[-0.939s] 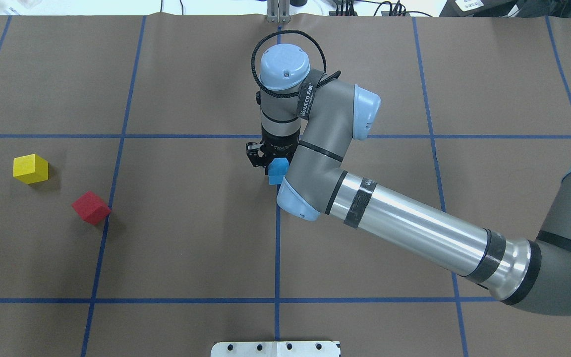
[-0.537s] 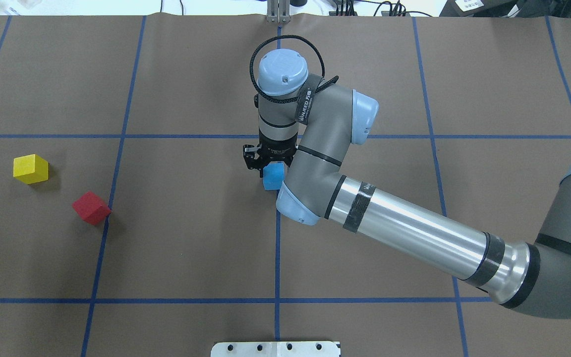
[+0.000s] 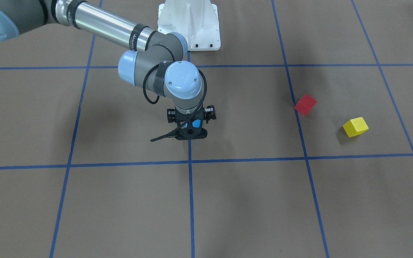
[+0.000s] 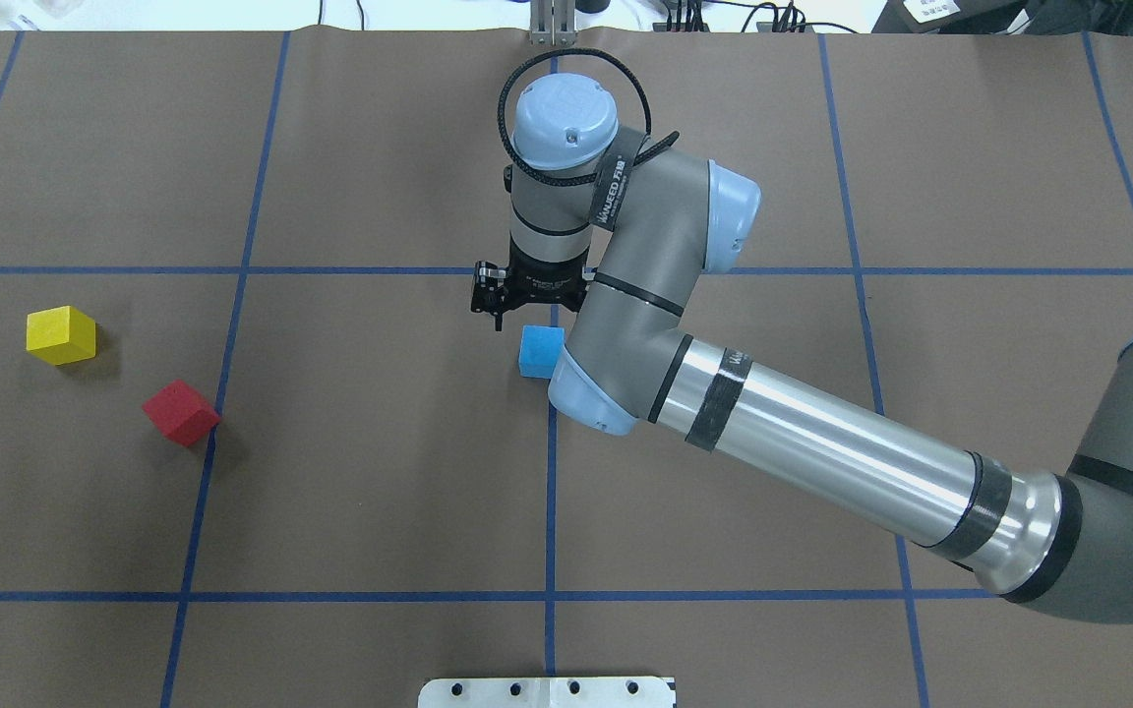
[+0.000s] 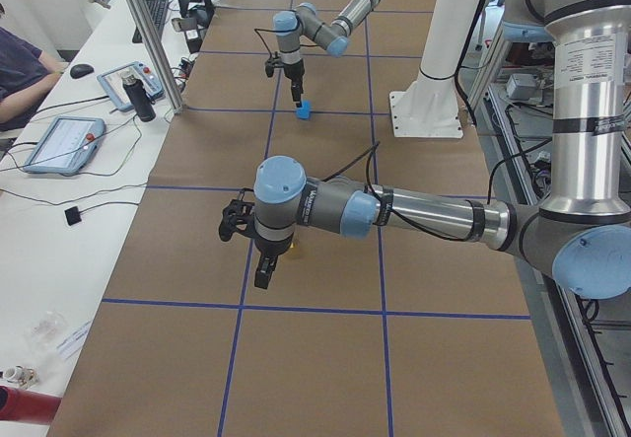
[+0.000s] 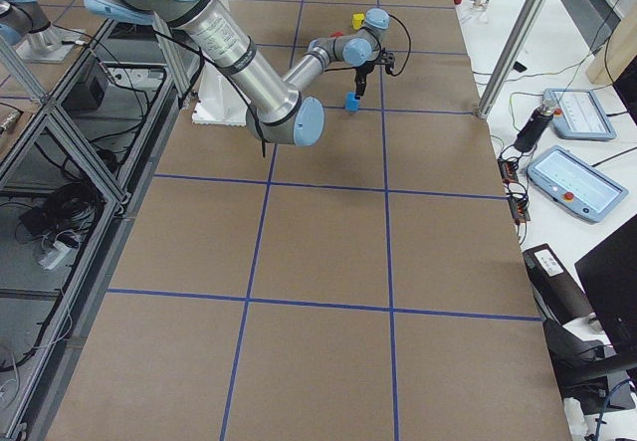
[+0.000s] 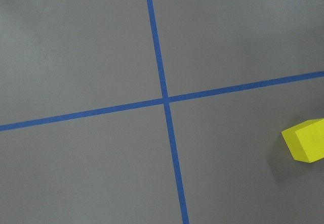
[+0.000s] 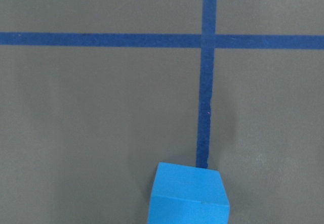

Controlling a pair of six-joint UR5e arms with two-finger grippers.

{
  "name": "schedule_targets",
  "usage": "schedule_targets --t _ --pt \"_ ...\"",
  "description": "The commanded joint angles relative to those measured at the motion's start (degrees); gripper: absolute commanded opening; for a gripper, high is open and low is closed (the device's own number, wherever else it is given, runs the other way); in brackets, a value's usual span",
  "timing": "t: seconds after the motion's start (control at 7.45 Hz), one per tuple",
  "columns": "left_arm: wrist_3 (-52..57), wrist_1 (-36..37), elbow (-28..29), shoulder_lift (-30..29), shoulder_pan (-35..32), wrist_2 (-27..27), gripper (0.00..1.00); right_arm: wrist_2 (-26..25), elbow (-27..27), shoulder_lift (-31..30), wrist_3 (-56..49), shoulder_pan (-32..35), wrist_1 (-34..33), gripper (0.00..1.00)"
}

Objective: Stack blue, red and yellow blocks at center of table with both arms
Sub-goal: 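Open and raise the right gripper while the left arm reaches toward the red cube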

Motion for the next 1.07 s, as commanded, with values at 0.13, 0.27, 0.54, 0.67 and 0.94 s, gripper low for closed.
schedule_targets --t 0.13,0.27,0.54,0.67,0.94 --pt "-29.22 0.00 -8.51 -3.30 17.47 0.98 1.00 1.08 13.94 -12.64 -5.92 9.61 -2.86 0.99" --pt "-41.98 -0.17 -11.79 -4.00 24.79 5.00 1.00 1.17 15.74 -16.62 -10.75 12.51 -2.95 0.99" --pt "-58.13 -4.97 -11.83 -4.01 30.99 6.44 1.00 1.35 15.23 -21.29 -22.69 17.70 -2.95 0.99" --pt "-66.11 -5.62 -11.82 -4.09 33.54 9.84 1.00 1.35 15.23 -23.66 -27.97 19.73 -2.78 0.99" --pt "-81.69 -8.52 -10.86 -4.88 42.41 18.20 0.99 3.44 14.88 -26.93 -35.03 22.90 -2.34 0.99"
